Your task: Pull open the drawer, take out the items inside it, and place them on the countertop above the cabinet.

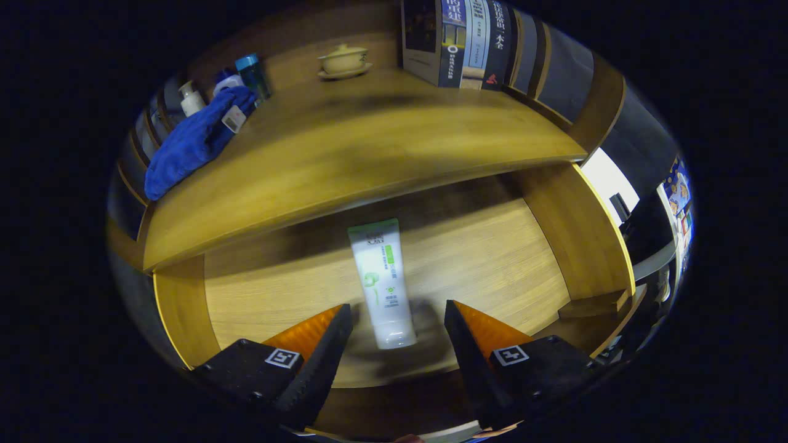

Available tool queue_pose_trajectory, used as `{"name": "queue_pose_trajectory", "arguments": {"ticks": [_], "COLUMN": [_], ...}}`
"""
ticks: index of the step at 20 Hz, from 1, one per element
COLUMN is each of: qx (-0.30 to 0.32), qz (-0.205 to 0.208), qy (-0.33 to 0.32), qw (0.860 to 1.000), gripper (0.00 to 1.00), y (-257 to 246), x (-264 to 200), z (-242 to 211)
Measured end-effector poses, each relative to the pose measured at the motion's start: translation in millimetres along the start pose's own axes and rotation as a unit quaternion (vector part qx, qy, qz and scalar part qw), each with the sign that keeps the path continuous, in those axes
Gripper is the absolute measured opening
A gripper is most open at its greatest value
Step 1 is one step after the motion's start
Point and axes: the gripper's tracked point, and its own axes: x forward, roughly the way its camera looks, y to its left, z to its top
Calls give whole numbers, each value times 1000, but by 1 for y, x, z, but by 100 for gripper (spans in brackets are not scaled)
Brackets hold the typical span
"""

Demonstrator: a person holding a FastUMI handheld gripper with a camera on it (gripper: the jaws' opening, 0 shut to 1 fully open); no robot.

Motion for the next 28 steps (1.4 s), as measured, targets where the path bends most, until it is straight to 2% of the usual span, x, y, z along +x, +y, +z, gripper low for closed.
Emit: {"name": "queue_pose_trajectory", "arguments": {"ticks": [8,10,15,17,21,25,28], "qx": [13,21,27,12,5,5,0], "qz": [37,48,18,13,8,-24,-57], "qy": [38,42,22,14,-26,-49,-67], "qw": [998,998,999,1000,1000,998,996], "gripper": [99,85,51,46,46,46,46], "y": [46,58,63,64,50,55,38], "x": [13,12,3,-8,-45,-73,-95], "z": [-12,-19,-29,-38,-36,-25,-25]}}
